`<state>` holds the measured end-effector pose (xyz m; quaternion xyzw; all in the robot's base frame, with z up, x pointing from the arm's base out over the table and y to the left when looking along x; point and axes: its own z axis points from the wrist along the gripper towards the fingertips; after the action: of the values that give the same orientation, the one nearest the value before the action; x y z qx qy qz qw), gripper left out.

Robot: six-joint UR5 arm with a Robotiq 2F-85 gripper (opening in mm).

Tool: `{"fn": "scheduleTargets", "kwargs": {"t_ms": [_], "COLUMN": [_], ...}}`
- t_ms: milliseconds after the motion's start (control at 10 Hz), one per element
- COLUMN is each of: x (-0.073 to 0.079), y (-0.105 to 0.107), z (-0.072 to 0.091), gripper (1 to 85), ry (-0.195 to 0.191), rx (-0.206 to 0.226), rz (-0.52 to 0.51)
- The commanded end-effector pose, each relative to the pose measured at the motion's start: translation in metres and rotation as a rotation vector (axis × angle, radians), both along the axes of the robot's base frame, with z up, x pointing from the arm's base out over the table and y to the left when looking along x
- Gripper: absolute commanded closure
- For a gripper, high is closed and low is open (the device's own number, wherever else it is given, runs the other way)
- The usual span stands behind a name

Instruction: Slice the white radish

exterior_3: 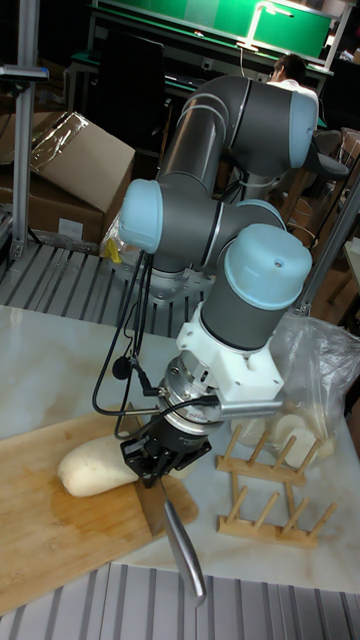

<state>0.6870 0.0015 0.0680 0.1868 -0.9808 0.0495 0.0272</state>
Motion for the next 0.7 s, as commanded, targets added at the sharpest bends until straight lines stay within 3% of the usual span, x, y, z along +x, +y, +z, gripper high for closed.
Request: {"fn": "scheduleTargets", "kwargs": {"t_ms": [0,200,400,600], "x": [-0.005,-0.004,0.001,-0.002], "y": [0.005,0.016,0.014,0.011], "z": [0.013,0.032,0.061,0.091], "gripper": [84.3,84.3,84.3,84.3], "ry": [0.012,0.017,0.032,0.056], "rx": [0.02,0.066,0.074,0.108], "rz": [-0.016,-0.013,0.0,0.004]}}
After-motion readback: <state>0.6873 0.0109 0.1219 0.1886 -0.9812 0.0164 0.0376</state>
